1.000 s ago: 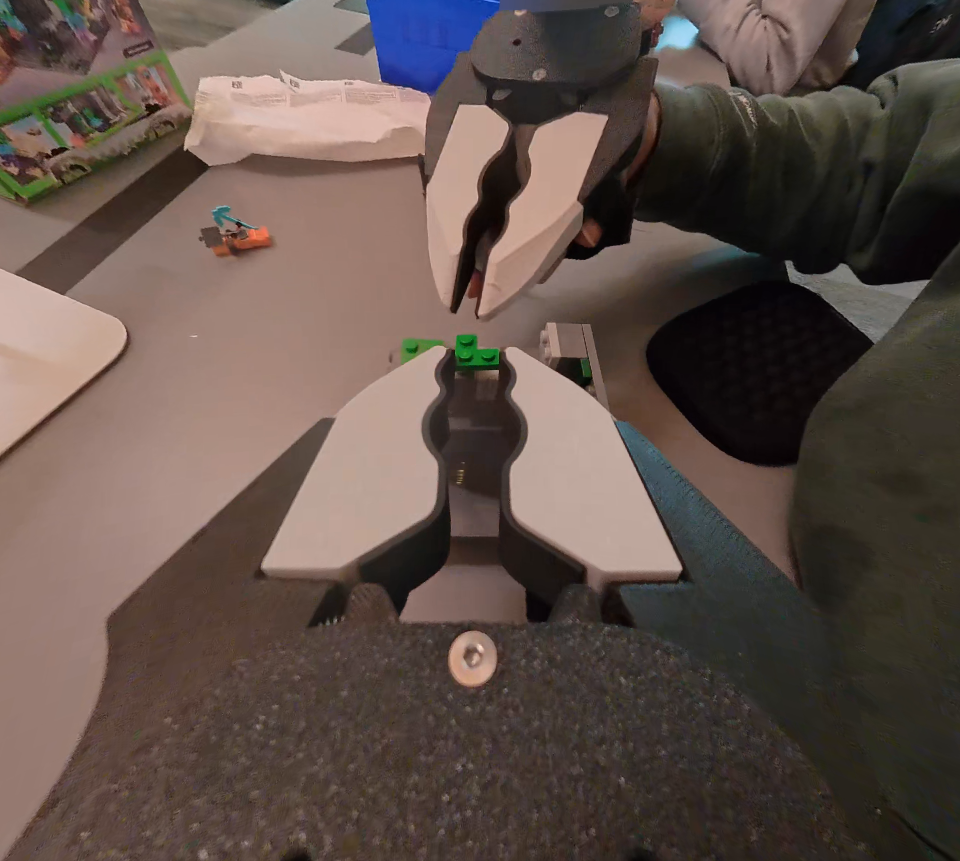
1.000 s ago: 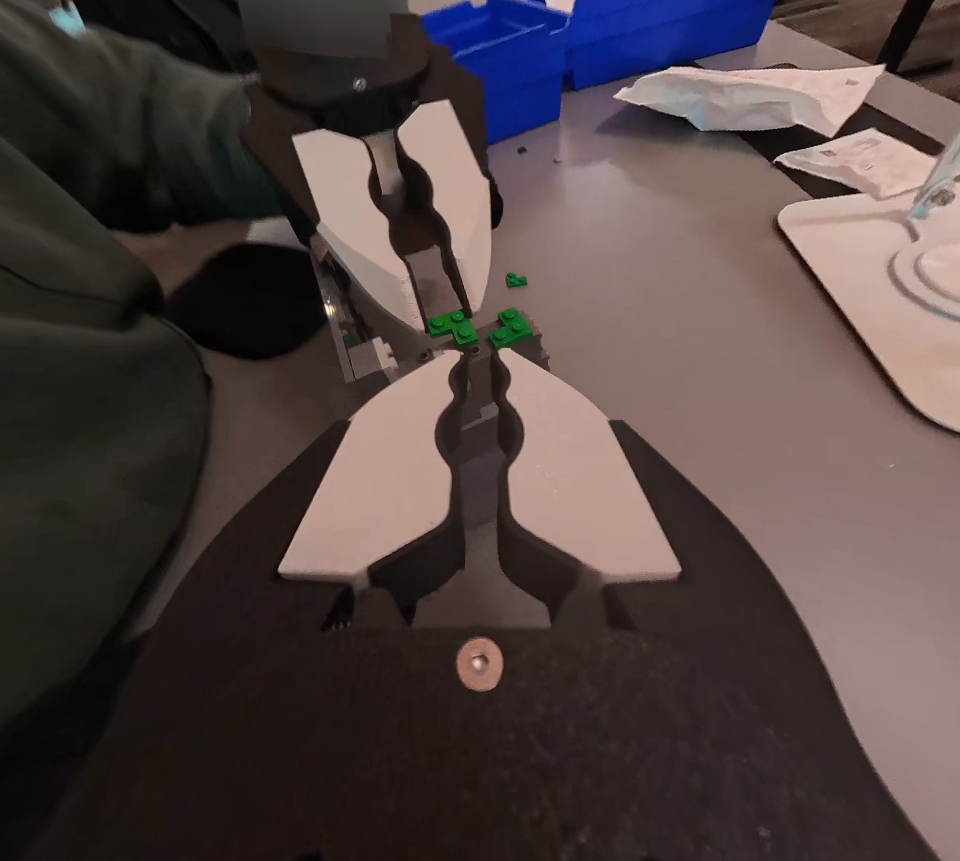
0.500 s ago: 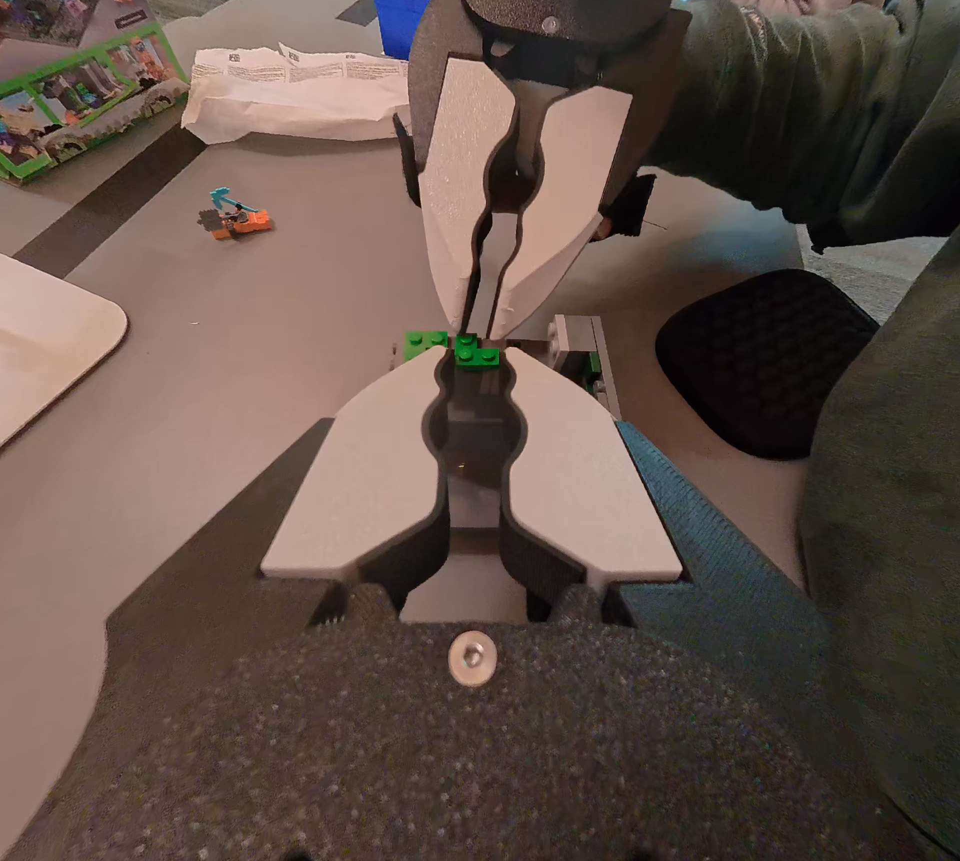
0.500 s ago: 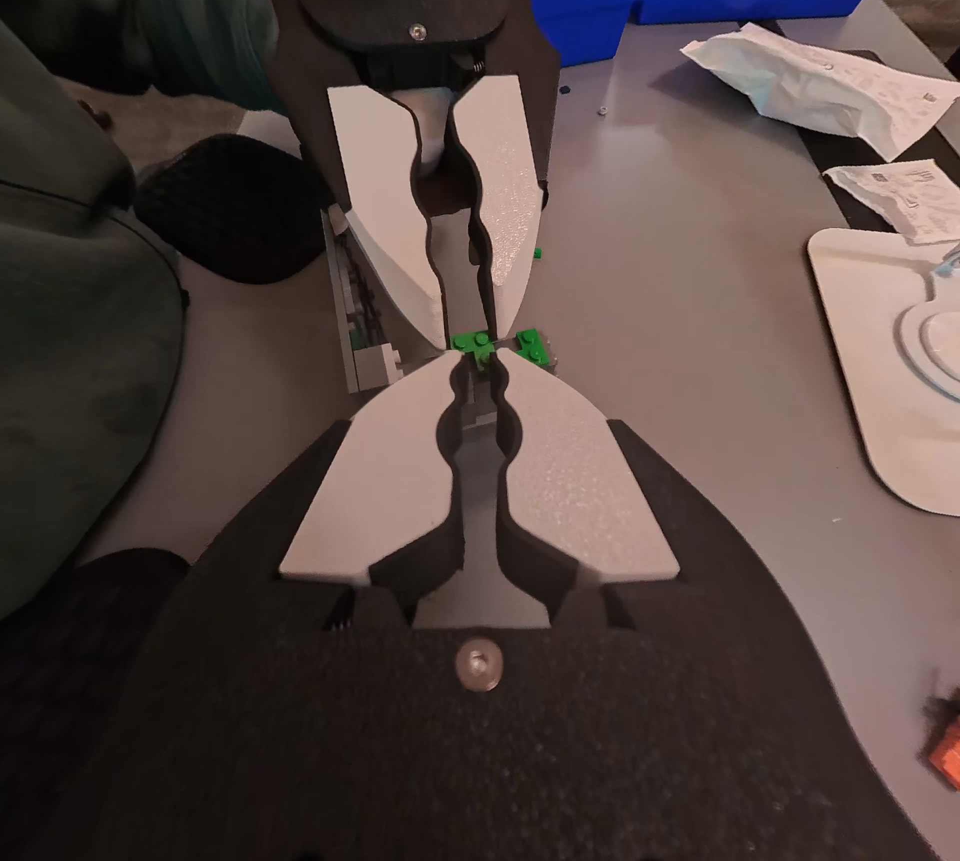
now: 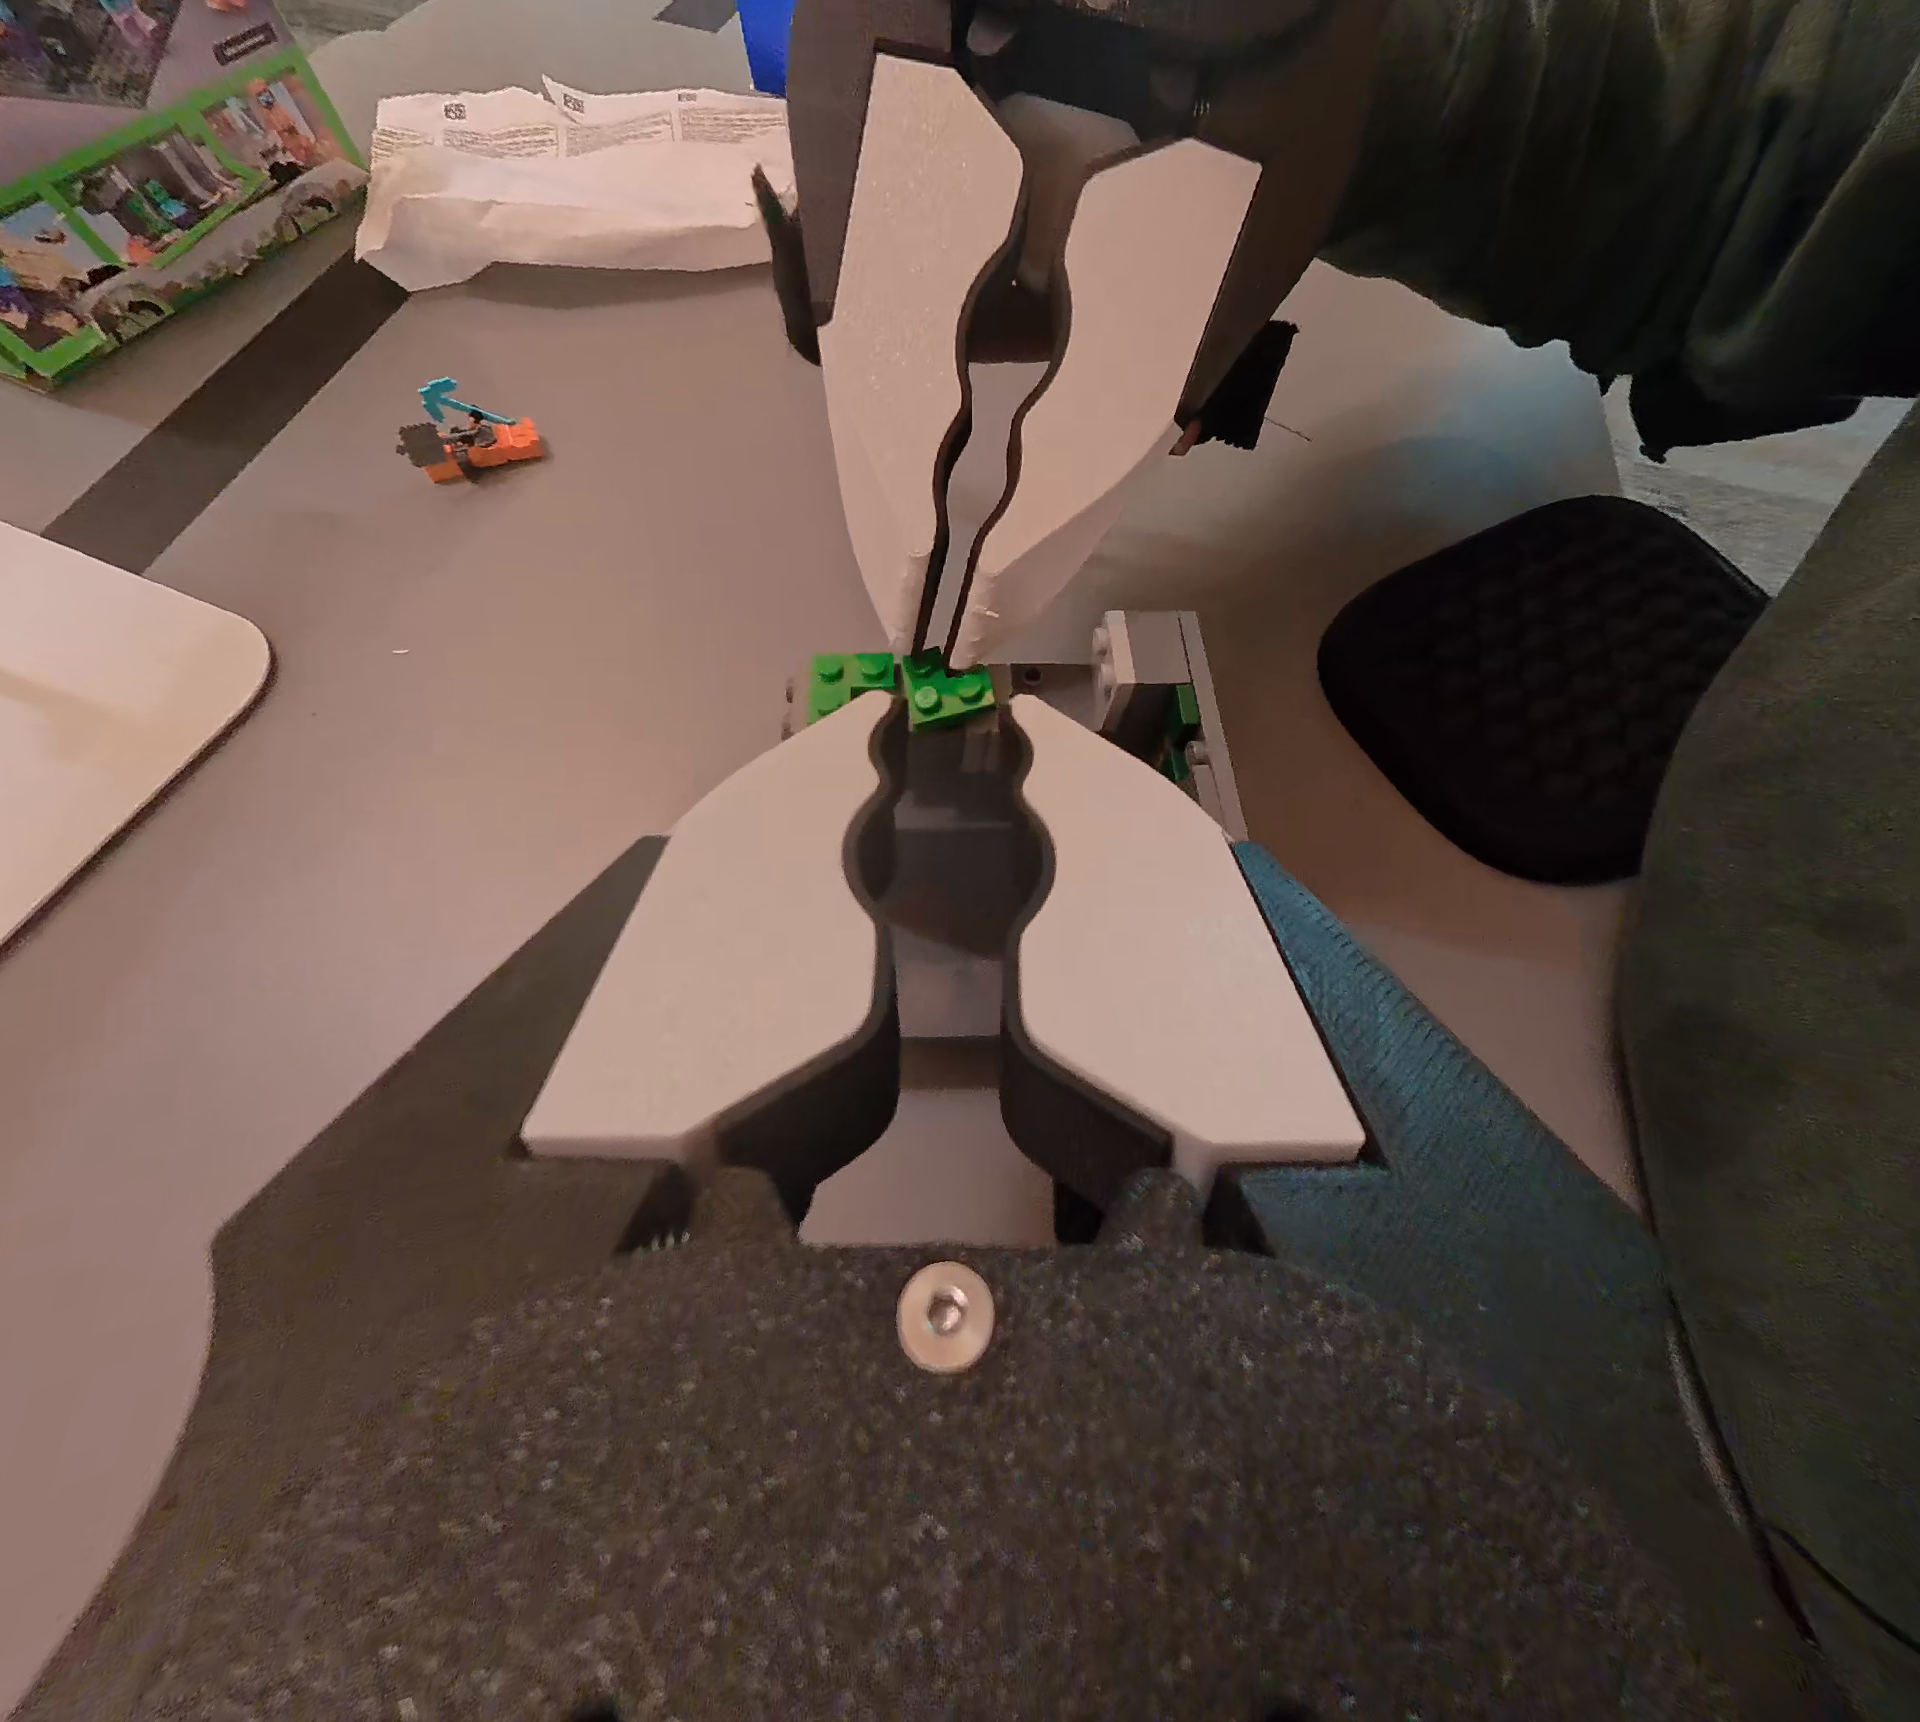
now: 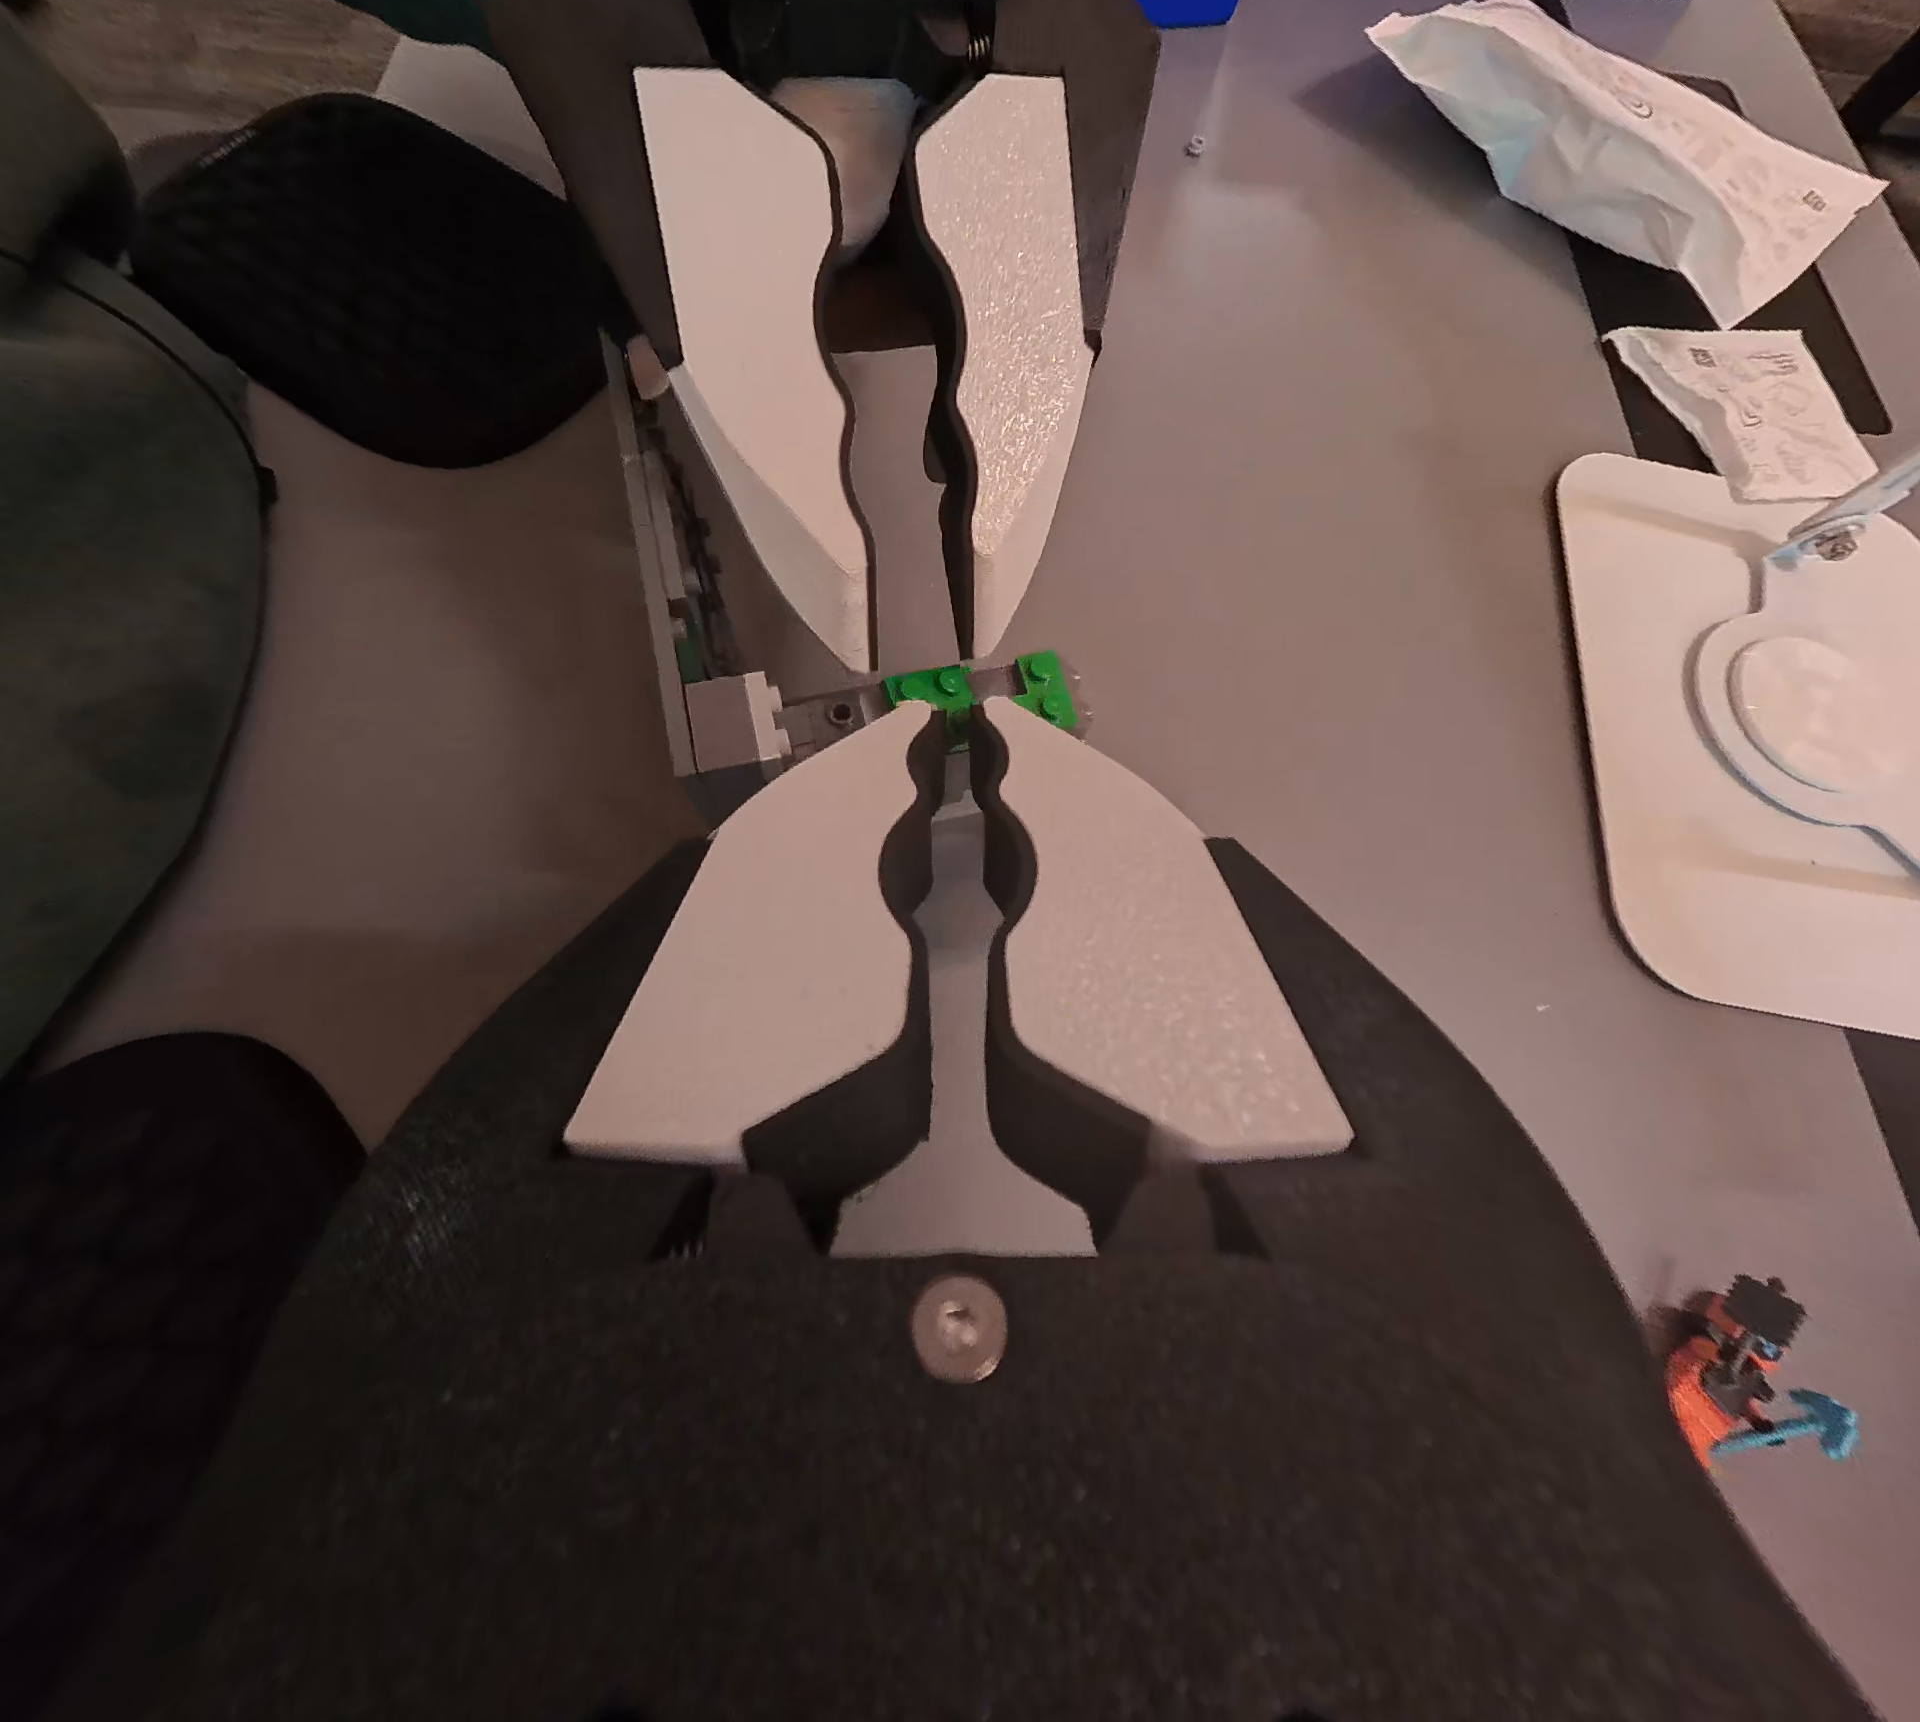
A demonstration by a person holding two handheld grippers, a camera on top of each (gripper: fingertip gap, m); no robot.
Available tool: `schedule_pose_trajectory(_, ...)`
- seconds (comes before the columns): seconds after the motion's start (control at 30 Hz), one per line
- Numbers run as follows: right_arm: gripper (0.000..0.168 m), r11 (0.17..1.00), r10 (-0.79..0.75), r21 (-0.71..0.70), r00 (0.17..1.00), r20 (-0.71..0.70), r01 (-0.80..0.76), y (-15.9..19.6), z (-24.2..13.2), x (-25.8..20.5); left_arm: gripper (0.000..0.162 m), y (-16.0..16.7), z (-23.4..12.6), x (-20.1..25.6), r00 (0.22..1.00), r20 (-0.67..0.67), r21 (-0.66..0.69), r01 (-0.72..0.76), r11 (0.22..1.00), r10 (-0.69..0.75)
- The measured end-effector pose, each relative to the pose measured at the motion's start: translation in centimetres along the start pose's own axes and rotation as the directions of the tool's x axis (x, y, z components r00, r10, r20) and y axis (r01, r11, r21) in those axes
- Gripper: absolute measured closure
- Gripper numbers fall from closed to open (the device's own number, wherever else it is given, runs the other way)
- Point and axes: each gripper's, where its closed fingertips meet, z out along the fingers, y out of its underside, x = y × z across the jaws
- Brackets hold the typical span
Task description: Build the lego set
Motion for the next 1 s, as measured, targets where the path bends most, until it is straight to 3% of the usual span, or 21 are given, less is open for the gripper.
schedule_pose_trajectory(0.4,0.163,0.999,-0.015,-0.037,0.998,-0.057,0.013,0.04,-0.06,-0.08,0.152,-0.19,0.19,0.05,0.998,-0.002,-0.03,-0.065,0.997,0.065)
schedule_pose_trajectory(1.0,0.168,0.99,0.069,-0.13,0.995,0.077,-0.058,-0.14,0.05,-0.11,0.154,-0.06,0.22,-0.2,0.994,-0.01,-0.066,-0.107,0.992,0.106)
